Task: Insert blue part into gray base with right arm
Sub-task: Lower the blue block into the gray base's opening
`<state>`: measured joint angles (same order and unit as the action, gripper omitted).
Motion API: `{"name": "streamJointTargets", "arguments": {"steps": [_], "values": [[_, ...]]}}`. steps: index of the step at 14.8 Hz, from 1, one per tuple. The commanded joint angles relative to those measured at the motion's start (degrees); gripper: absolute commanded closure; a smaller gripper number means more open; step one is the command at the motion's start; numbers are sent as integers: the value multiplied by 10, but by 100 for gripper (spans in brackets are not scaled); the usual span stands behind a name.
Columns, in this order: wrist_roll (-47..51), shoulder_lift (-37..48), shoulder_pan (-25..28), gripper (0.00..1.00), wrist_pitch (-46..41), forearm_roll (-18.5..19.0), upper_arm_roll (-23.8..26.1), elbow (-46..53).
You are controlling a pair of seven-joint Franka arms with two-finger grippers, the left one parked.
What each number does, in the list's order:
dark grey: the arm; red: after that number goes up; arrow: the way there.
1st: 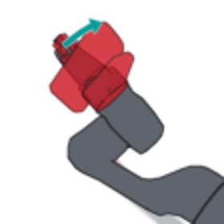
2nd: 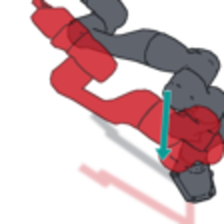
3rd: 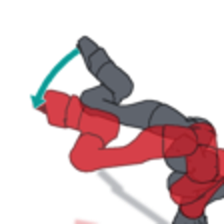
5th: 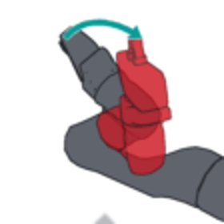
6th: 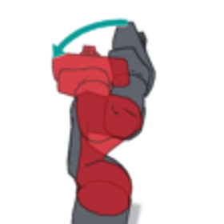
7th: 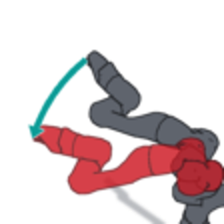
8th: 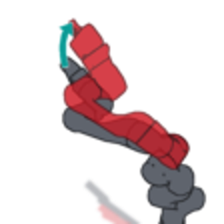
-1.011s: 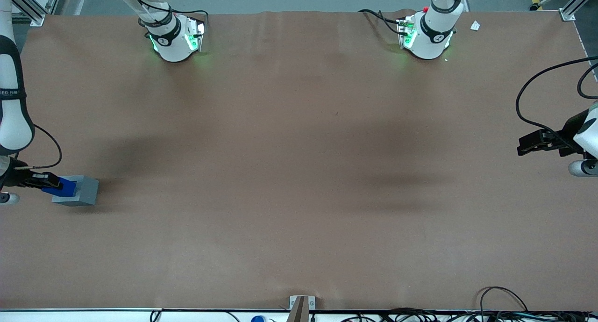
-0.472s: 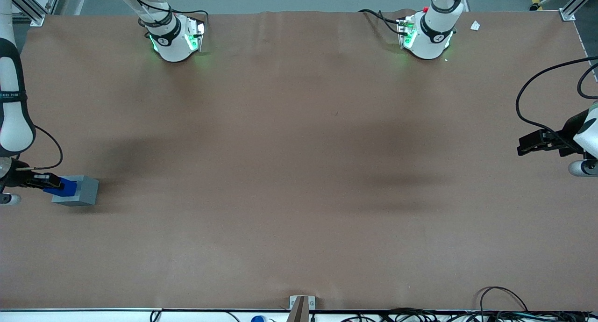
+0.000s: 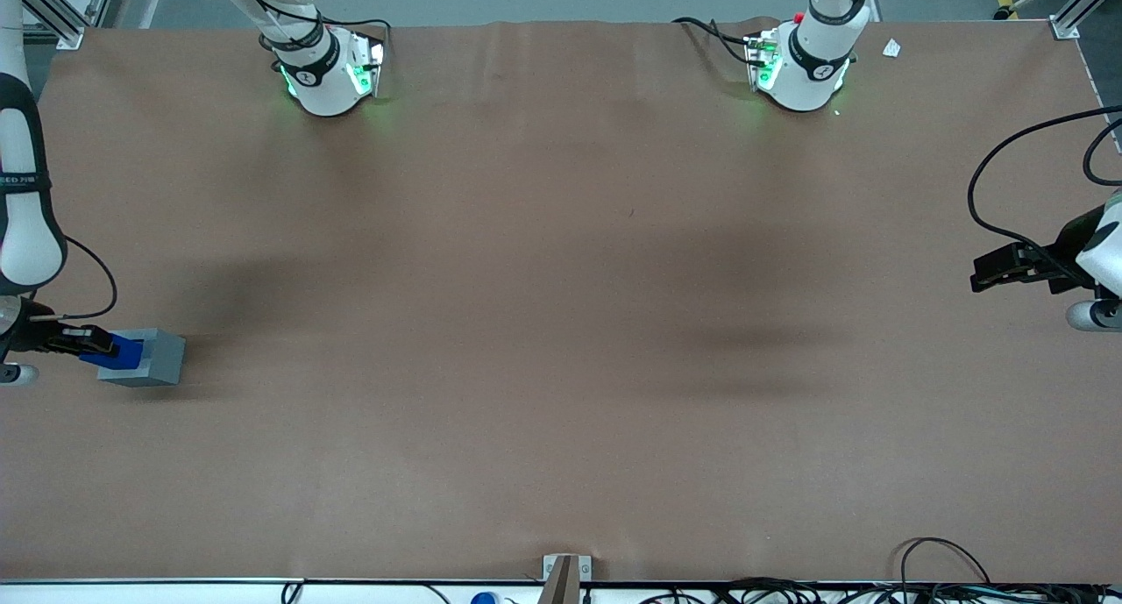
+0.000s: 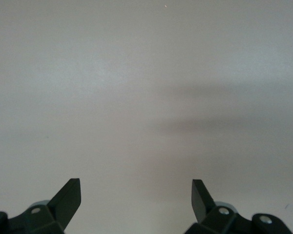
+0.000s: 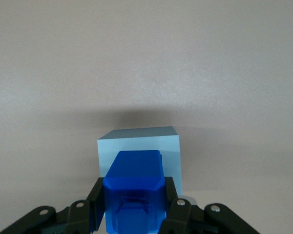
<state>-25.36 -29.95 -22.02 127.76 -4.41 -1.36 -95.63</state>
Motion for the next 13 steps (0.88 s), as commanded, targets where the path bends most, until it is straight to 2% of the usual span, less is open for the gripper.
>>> {"name": "streamJointTargets", "arguments": {"steps": [1, 13], "values": [[5, -8, -13, 89, 3, 8, 9, 9], [7, -6, -14, 89, -12, 8, 9, 8]]}}
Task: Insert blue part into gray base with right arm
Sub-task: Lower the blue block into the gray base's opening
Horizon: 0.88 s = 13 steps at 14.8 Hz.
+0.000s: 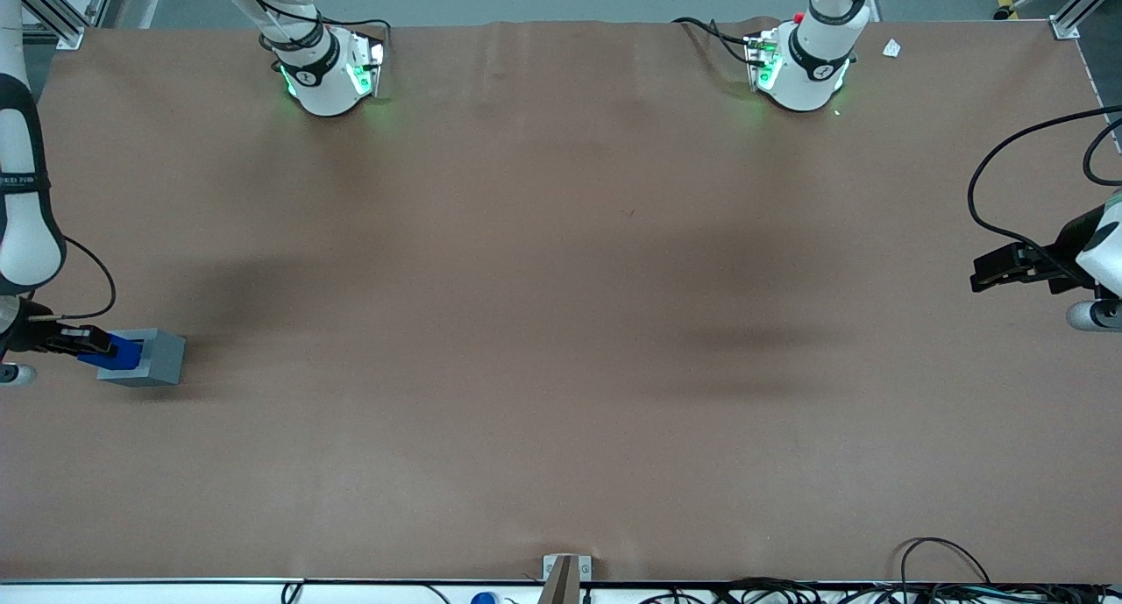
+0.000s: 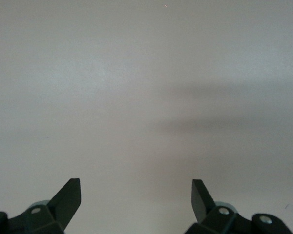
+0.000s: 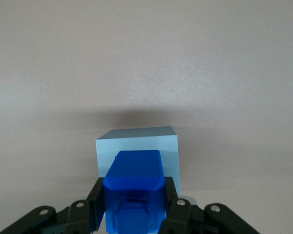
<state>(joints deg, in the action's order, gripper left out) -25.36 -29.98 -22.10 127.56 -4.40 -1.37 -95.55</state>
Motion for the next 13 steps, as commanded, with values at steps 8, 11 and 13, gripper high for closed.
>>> {"name": "streamJointTargets", "arguments": {"steps": [8, 11, 13], "values": [[5, -6, -14, 89, -18, 8, 9, 6], [5, -7, -13, 89, -15, 9, 9, 5], [6, -7, -13, 79, -13, 10, 9, 6]]}}
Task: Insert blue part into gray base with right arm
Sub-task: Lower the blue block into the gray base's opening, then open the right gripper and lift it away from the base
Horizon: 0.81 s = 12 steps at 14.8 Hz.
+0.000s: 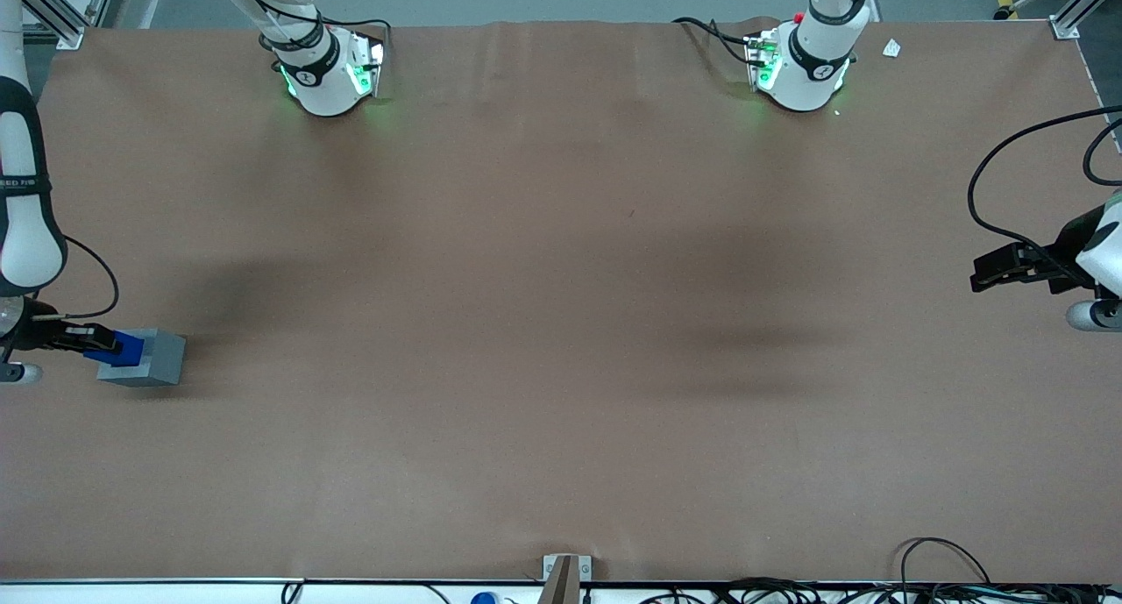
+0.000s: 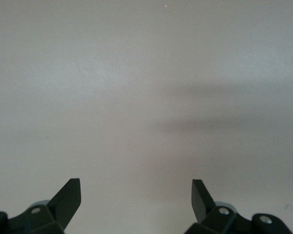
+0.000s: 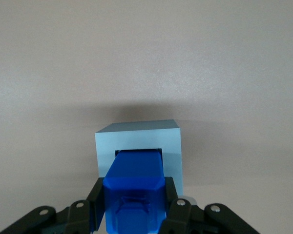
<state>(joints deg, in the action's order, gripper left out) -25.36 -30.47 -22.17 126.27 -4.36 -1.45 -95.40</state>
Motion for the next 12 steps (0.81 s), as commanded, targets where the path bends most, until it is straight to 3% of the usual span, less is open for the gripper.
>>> {"name": "streamJointTargets", "arguments": {"steps": [1, 6, 7, 12], "values": [[6, -2, -12, 69, 0, 9, 10, 6], [6, -1, -10, 8, 0, 12, 11, 6], [5, 1, -8, 0, 0, 12, 11, 6], [8, 59, 33, 0, -23, 25, 14, 5]]}}
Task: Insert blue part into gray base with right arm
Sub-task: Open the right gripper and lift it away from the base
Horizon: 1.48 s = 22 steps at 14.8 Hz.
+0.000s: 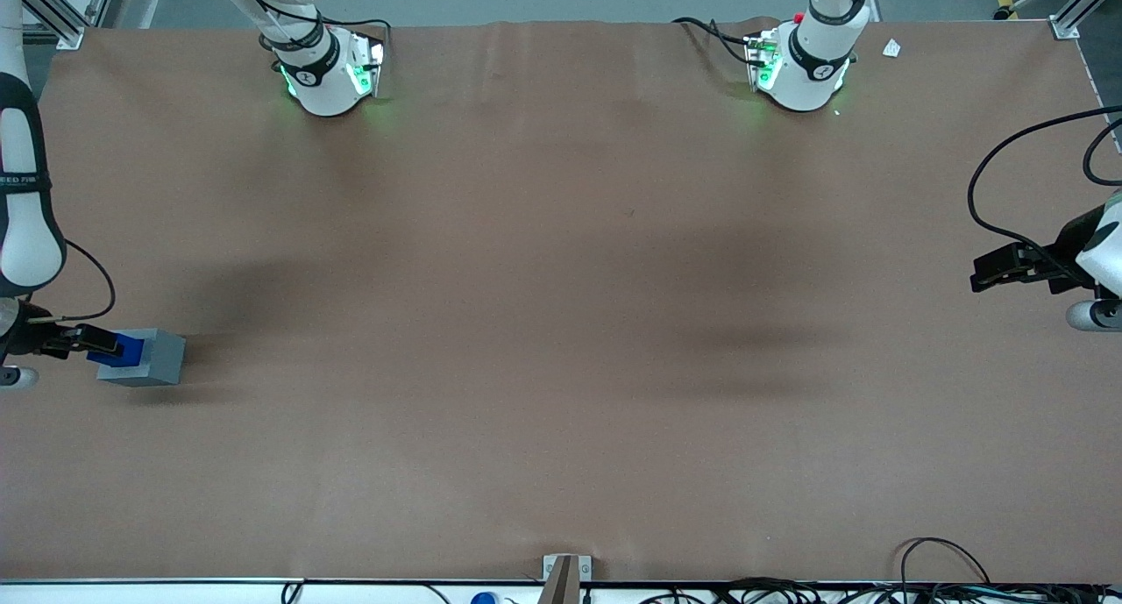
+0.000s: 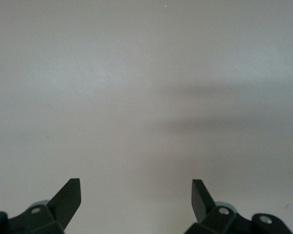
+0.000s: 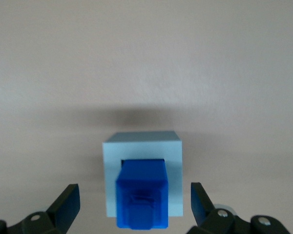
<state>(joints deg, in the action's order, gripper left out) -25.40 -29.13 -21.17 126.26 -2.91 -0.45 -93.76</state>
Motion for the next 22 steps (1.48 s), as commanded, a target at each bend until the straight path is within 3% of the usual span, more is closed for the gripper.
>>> {"name": "streamJointTargets", "arguments": {"steps": [1, 12, 22], "values": [[14, 62, 33, 0, -42, 11, 5, -12], [228, 241, 154, 0, -224, 4, 6, -16], [243, 347, 162, 0, -346, 10, 7, -9]]}}
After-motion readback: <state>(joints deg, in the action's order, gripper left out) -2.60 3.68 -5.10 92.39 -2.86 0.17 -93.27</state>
